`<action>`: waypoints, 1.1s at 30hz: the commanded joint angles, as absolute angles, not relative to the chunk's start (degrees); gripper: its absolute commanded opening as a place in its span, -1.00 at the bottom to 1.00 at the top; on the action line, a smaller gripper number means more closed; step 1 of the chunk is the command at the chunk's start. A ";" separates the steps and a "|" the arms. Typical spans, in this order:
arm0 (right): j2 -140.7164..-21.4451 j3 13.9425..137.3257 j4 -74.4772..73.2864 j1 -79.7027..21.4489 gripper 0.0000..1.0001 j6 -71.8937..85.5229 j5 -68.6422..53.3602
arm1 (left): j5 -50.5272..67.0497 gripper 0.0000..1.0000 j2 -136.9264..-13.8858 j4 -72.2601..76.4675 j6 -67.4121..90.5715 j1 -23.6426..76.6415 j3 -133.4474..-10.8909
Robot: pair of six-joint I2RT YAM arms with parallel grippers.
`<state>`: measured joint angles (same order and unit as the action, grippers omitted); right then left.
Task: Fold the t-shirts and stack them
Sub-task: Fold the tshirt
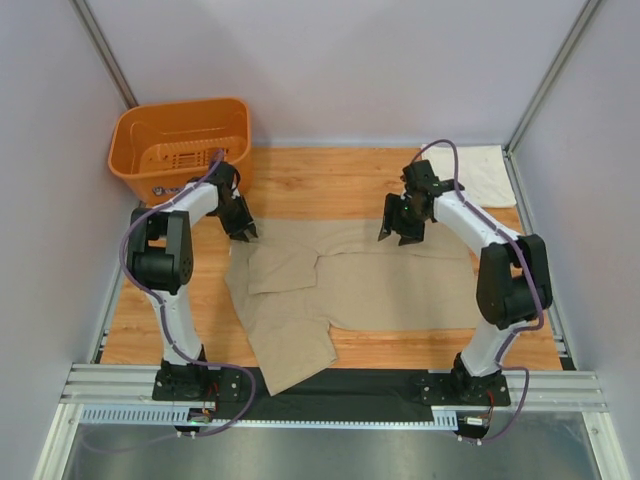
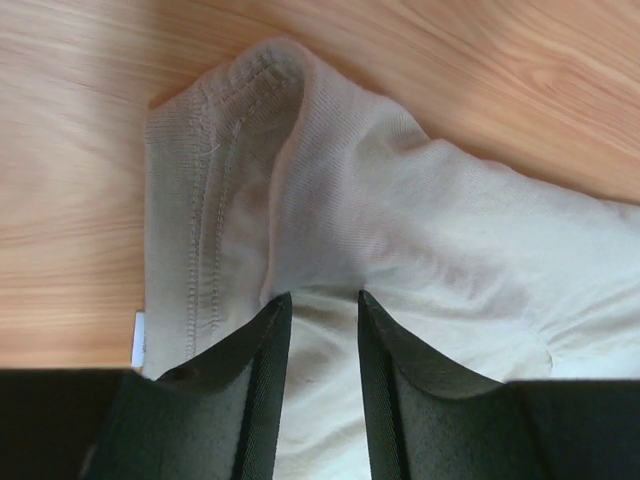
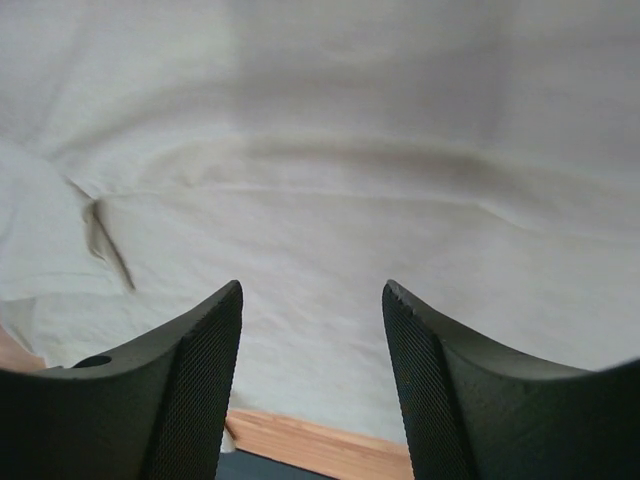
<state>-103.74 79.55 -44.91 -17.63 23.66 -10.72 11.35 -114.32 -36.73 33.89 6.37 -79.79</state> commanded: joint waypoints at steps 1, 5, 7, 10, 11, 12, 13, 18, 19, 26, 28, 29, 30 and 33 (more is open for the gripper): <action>-96.69 75.25 -45.79 -15.04 0.21 21.01 -8.96 | 5.72 -0.21 -114.78 -40.42 29.02 4.04 -85.33; -90.71 69.18 -46.58 -11.52 0.24 21.62 -8.79 | 2.29 -0.20 -109.63 -43.76 27.69 4.22 -87.89; -87.64 65.16 -46.58 -8.37 0.28 22.58 -11.06 | 1.41 -0.12 -106.02 -44.47 27.51 4.92 -87.28; -84.56 61.45 -48.24 -4.59 0.32 22.68 -12.39 | 0.09 -0.02 -98.72 -47.72 27.60 6.94 -85.44; -83.42 60.65 -48.95 -3.87 0.33 22.41 -12.13 | 0.17 0.00 -94.44 -47.90 27.77 7.55 -84.12; -82.28 59.34 -49.30 -3.08 0.36 22.41 -11.17 | 0.61 0.04 -92.31 -47.81 27.95 9.30 -80.54; -80.09 58.20 -49.31 -1.51 0.39 22.41 -10.38 | 1.14 0.05 -90.28 -47.64 28.38 10.10 -78.51; -78.49 56.16 -48.61 2.55 0.43 21.89 -5.82 | 6.40 0.05 -76.75 -43.43 32.42 15.64 -61.81; -78.75 56.86 -48.43 2.72 0.44 21.80 -4.84 | 8.59 0.05 -74.81 -41.94 34.69 17.12 -59.18; -84.02 64.59 -46.85 7.29 0.36 27.86 -2.65 | 12.14 0.01 -64.80 -39.10 37.18 17.84 -47.82; -85.16 66.00 -44.83 7.38 0.27 29.69 1.91 | 11.52 0.01 -62.06 -40.07 36.83 17.93 -46.59; -85.78 66.70 -43.87 7.56 0.20 30.32 2.89 | 11.25 0.01 -59.70 -40.69 37.17 17.84 -45.28; -87.52 67.58 -43.25 7.56 0.17 30.84 3.25 | 11.51 0.01 -58.72 -40.61 37.70 17.84 -44.65; -90.43 71.18 -39.57 7.38 -0.15 31.55 3.77 | 13.18 0.01 -57.04 -41.22 37.97 17.84 -44.21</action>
<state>-88.25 67.40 -45.71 7.53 29.04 0.19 11.18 -58.78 -41.80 36.64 17.91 -44.25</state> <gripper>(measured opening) 0.469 0.508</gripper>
